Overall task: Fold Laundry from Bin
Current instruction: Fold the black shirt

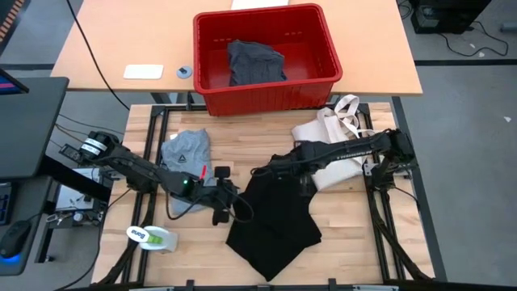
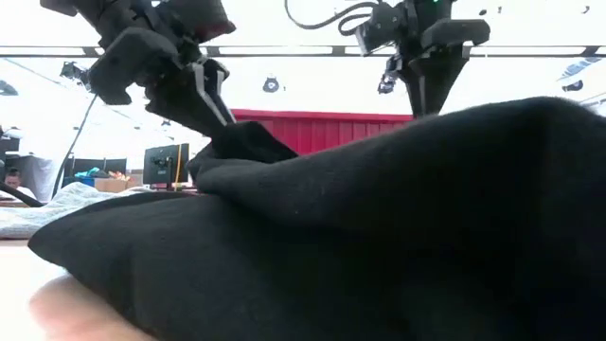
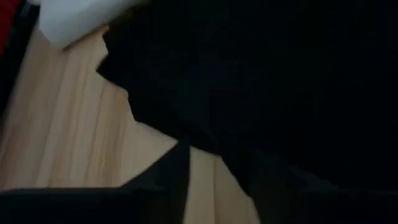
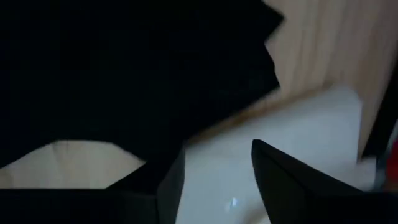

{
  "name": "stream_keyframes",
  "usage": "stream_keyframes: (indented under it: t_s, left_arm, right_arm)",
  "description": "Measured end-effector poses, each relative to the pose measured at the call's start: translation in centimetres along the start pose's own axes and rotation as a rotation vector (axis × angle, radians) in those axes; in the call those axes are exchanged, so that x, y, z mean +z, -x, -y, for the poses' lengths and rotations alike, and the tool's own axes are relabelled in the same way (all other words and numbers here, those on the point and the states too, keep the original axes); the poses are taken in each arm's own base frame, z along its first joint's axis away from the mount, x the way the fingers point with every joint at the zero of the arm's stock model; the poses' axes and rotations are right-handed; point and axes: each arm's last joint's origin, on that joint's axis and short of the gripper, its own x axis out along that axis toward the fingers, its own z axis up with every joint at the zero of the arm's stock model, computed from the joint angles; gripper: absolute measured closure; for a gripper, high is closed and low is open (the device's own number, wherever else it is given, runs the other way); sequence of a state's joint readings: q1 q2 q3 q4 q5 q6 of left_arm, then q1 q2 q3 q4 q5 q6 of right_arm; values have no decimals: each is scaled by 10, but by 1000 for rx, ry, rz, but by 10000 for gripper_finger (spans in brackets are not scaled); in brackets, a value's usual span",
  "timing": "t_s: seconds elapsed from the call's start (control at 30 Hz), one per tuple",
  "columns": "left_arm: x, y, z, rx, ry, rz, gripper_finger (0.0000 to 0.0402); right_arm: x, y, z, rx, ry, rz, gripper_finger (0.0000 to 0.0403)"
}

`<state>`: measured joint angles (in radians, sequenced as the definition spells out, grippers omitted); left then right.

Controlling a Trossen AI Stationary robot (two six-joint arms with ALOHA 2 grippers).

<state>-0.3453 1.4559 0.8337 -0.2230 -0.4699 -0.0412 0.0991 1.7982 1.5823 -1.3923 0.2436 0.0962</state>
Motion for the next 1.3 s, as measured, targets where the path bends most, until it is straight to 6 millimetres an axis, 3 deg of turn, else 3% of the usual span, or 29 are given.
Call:
stream_keyframes:
  t_s: [0.17,0.3,0.43,0.5,0.73,0.87,1.07,1.17,1.3]
  left_arm:
    - [-4,9,9,-73,-22,-31,167]
    - [-9,18,18,-59,-71,-58,135]
    - [-19,23,15,113,-81,-120,132]
    - [-20,27,19,106,-63,-106,136]
    - [18,48,71,-128,-5,336,162]
    - [23,23,79,-101,-7,395,182]
    - [5,-42,67,-60,-3,238,209]
    - [0,-58,55,6,-12,186,215]
    - [-5,-67,31,259,5,112,219]
  right_arm:
    - [-11,14,-4,-12,-117,-57,200]
    - [-12,24,-29,26,-107,16,203]
    - [-11,31,-63,93,-92,117,203]
    - [-9,34,-84,125,-99,208,203]
    - [-15,27,-163,52,-118,611,203]
    - [-22,8,-183,-37,-248,779,203]
    - [-39,-41,-185,4,-415,705,203]
    - [-44,-60,-185,39,-445,695,203]
    - [-47,-77,-185,115,-457,695,203]
